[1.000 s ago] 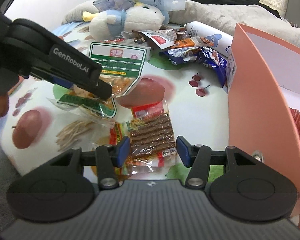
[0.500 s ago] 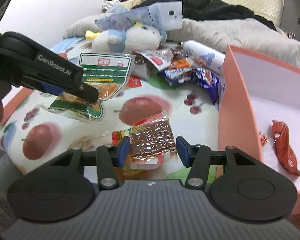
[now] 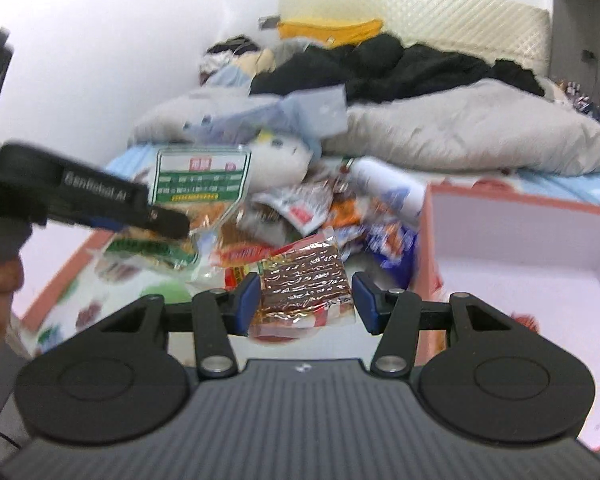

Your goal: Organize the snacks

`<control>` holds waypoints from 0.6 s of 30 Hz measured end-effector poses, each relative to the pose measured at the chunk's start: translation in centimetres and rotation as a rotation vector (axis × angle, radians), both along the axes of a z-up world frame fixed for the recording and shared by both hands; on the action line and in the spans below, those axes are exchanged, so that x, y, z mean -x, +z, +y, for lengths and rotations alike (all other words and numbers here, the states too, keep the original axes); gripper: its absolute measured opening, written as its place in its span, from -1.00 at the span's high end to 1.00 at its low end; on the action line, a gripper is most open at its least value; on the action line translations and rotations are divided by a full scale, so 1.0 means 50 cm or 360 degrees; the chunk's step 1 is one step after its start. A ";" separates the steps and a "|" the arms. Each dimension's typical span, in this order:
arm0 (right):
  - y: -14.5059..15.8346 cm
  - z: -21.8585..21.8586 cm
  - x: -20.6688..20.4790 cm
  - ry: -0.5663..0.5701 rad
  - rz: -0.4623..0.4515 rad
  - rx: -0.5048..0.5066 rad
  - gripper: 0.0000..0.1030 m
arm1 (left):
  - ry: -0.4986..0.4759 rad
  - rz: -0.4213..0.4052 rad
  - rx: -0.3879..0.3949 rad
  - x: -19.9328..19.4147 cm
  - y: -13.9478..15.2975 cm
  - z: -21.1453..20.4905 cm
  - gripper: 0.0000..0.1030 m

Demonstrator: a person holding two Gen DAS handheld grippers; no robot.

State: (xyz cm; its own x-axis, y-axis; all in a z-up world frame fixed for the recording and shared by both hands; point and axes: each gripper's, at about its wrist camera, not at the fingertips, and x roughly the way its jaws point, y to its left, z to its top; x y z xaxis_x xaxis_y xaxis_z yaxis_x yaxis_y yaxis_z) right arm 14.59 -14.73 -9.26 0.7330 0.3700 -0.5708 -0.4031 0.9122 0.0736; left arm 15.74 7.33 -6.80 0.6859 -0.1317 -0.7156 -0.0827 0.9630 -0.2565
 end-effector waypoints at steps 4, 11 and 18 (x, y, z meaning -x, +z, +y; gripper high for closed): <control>0.048 -0.035 -0.010 -0.0065 -0.0080 -0.0017 -0.03 | -0.0054 -0.0067 0.0023 -0.002 0.042 -0.032 -0.09; 0.095 -0.092 -0.024 -0.0167 -0.0166 -0.0022 -0.02 | -0.0112 -0.0172 0.0025 -0.013 0.108 -0.080 -0.09; 0.128 -0.145 -0.035 -0.0247 -0.0239 -0.0024 0.46 | -0.0208 -0.0251 0.0020 -0.032 0.148 -0.144 0.05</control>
